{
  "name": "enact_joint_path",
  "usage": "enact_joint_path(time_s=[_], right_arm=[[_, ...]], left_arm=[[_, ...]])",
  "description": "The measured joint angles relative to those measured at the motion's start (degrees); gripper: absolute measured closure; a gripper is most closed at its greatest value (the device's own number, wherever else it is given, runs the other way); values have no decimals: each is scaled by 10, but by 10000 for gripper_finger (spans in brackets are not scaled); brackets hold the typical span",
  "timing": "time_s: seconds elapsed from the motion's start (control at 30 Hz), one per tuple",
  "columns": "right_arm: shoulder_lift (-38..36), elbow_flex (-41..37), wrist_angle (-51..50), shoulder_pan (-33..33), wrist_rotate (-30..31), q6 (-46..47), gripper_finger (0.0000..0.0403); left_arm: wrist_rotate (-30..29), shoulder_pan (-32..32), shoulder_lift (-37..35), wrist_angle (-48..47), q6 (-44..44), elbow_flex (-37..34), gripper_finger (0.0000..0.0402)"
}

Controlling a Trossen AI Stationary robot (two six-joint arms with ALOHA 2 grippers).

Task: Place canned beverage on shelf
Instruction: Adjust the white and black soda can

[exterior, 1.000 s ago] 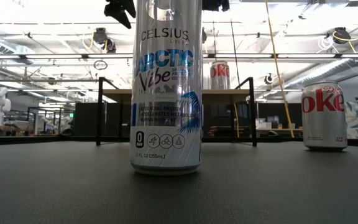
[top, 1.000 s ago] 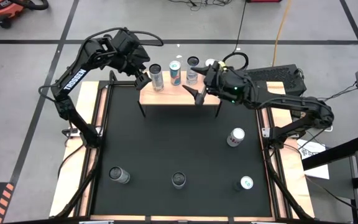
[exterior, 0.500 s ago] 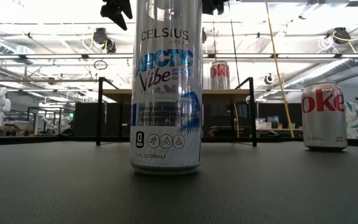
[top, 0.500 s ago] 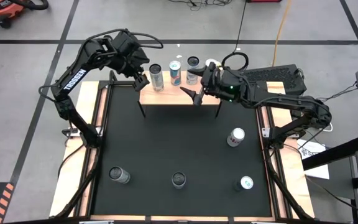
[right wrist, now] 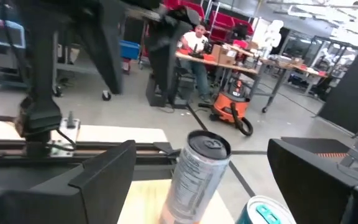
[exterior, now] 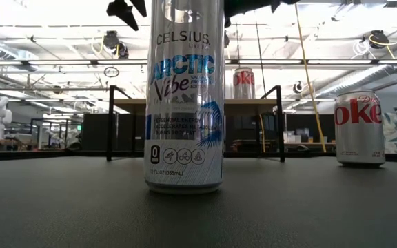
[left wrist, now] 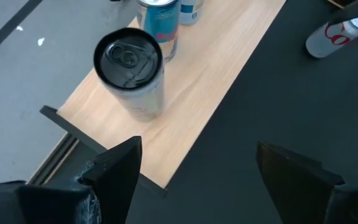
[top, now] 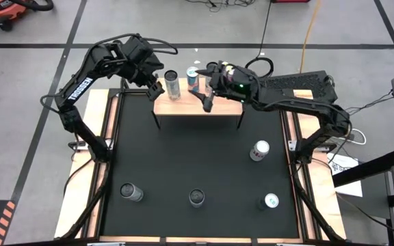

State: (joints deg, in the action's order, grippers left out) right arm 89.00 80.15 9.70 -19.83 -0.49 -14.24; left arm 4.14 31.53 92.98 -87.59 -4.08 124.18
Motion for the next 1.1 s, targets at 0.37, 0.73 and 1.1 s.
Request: enact_joint_path(time_s=[0.37,0.73,1.1], right_arm=[[114,101,4,-1,5,-18,57],[216,207,-4,-1,95,-25,57],[217,208,-14,-1,97,59,57]], left_arm=[[-16,-17,-34,0,-11,0,85],[-19,-17,-63,-8,4,0,85],[-21,-17,-71,-18,31,-1,85]])
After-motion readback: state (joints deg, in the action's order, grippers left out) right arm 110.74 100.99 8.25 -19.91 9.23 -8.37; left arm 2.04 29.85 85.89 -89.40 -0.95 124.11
